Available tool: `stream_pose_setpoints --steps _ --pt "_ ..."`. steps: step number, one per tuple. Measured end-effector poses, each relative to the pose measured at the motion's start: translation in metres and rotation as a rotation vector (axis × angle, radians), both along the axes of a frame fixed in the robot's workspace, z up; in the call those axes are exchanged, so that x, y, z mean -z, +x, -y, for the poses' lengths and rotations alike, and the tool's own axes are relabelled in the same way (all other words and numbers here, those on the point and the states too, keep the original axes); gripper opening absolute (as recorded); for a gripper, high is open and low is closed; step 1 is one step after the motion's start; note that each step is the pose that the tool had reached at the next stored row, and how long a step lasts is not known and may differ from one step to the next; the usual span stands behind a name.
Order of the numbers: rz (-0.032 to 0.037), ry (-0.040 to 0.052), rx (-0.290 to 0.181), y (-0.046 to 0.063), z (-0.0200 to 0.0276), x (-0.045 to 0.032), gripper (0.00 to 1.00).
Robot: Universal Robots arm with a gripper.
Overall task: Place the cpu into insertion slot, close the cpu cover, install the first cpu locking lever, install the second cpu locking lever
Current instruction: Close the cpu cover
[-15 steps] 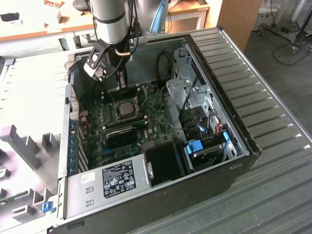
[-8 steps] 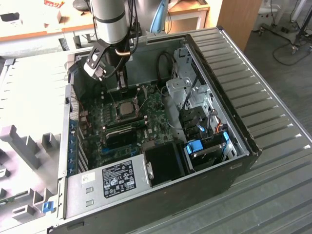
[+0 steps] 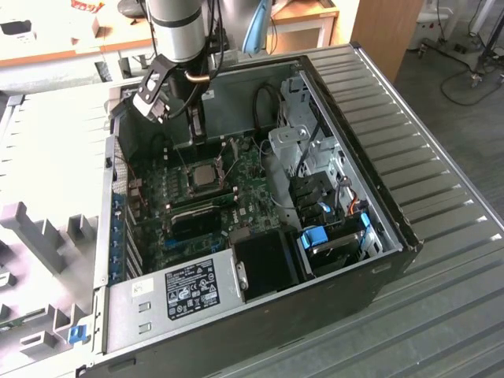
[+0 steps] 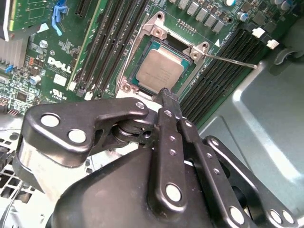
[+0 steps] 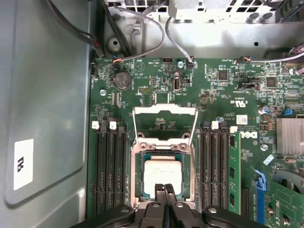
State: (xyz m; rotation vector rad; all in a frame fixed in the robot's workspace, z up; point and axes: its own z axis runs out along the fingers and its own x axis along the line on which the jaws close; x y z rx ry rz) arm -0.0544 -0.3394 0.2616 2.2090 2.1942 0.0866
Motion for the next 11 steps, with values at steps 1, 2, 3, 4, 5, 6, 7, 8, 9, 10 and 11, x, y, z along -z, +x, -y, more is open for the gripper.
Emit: stream_pose_setpoints --steps 1,2,3,4,5,6,7,8,9,10,11 --pt "-0.0001 -0.0001 0.0 0.0 0.0 -0.0019 0.1" --pt "-0.0001 -0.0001 0.0 0.0 0.0 -0.0032 0.1" --pt "-0.0001 -0.0001 0.0 0.0 0.0 -0.0041 0.1" --pt "0.0 0.0 0.0 0.0 0.0 -0.0049 0.1" --pt "-0.0001 -0.0001 0.0 0.0 0.0 -0.0057 0.1" --pt "-0.0001 0.0 0.0 0.0 0.0 -0.0065 0.1" --pt "-0.0001 0.0 0.0 0.0 0.0 -0.0075 0.1" --pt "-0.0001 0.0 0.0 0.0 0.0 -0.0084 0.1" --pt "-0.0001 -0.0001 0.0 0.0 0.0 -0.0091 0.1" --pt "0.0 0.0001 0.0 0.0 0.0 -0.0094 0.1" --pt "0.0001 0.0003 0.0 0.0 0.0 -0.0094 0.1"
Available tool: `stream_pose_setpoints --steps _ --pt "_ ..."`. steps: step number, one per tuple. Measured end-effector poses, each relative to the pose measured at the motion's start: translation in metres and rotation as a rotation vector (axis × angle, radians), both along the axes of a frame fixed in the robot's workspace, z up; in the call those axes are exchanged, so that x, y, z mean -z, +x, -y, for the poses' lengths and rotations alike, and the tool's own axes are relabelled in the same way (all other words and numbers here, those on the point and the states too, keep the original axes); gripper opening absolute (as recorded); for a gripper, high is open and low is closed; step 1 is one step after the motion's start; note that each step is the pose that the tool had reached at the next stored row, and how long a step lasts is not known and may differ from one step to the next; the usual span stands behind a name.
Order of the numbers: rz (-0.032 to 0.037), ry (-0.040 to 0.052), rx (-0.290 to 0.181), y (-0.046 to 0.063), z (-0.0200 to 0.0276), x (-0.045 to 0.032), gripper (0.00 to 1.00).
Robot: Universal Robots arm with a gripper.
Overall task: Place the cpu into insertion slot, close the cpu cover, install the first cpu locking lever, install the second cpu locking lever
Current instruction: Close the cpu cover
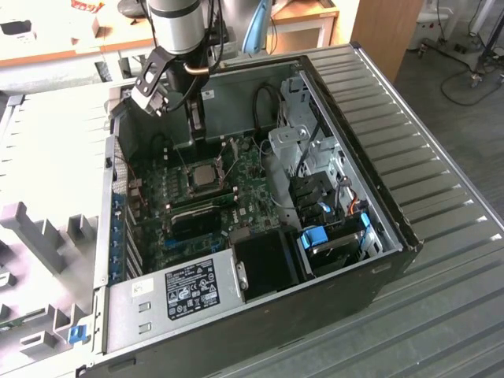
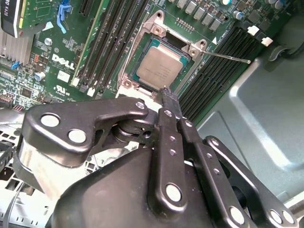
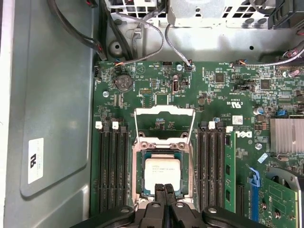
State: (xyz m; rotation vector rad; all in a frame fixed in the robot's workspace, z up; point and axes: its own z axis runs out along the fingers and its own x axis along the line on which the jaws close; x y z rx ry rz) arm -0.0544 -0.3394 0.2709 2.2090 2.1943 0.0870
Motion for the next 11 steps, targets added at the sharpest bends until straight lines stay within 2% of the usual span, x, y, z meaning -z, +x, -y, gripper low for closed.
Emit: stream_pose_setpoints --steps 11 --pt "-0.0003 -0.0005 0.0 0.0007 0.0001 -0.0004 0.1"
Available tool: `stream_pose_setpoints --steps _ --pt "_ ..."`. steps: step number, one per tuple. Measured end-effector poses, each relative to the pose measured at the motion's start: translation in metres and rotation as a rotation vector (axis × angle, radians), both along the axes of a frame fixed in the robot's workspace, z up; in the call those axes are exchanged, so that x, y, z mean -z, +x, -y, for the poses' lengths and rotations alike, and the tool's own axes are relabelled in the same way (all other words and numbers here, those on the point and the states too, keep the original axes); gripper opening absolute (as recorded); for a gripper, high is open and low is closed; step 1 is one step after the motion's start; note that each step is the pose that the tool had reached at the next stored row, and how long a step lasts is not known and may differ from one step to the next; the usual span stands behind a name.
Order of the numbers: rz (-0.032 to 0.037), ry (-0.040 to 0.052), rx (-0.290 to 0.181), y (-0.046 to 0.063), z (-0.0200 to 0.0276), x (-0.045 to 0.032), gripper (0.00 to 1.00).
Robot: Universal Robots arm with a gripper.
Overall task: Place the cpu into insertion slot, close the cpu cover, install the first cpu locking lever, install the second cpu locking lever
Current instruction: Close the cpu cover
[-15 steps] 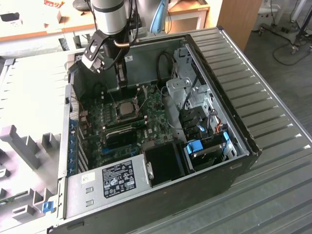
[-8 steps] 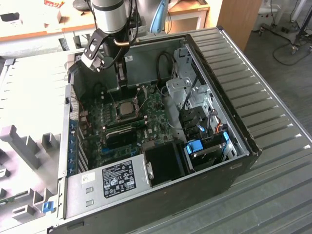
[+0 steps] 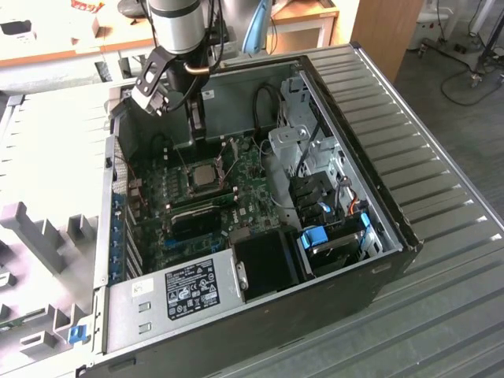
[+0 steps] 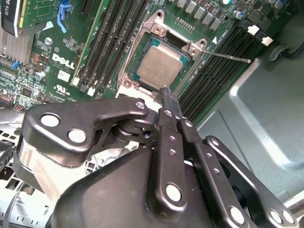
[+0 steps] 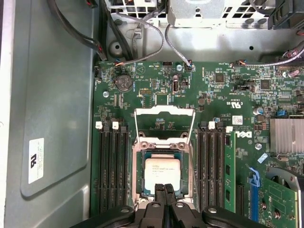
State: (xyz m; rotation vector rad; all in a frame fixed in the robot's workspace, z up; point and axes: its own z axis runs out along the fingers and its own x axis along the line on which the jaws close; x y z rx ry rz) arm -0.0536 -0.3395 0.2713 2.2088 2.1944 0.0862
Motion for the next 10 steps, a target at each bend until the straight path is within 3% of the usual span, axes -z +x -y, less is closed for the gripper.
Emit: stream_pose_setpoints --steps 10 --pt "0.0001 0.0002 0.0 0.012 0.0 0.0001 0.1"
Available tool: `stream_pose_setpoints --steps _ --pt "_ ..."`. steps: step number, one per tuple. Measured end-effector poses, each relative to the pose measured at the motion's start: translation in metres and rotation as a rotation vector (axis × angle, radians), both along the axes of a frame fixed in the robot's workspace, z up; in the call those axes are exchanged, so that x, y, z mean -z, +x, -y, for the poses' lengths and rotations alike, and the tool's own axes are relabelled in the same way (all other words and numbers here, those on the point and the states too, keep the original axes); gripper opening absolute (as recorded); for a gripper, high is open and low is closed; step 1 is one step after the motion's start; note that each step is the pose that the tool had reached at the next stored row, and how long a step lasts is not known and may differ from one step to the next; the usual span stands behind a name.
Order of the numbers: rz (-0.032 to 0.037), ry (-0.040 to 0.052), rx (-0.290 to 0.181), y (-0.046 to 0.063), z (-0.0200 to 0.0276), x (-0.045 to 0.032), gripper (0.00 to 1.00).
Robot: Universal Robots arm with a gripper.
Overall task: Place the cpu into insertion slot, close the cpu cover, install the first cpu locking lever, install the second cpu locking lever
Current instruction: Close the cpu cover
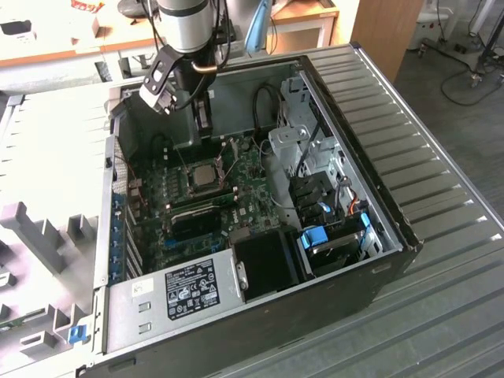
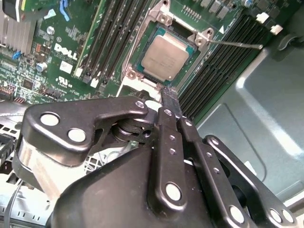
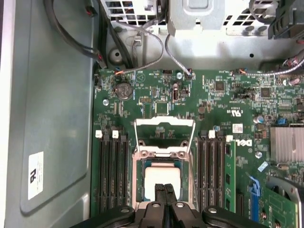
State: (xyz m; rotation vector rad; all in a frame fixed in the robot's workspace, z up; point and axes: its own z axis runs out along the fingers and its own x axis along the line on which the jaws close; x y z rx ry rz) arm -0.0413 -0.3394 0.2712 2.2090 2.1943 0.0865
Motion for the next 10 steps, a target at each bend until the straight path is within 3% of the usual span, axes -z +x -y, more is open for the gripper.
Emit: stream_pose_setpoints --steps 10 --pt "0.0 0.0 0.0 0.017 0.0 0.0 0.1"
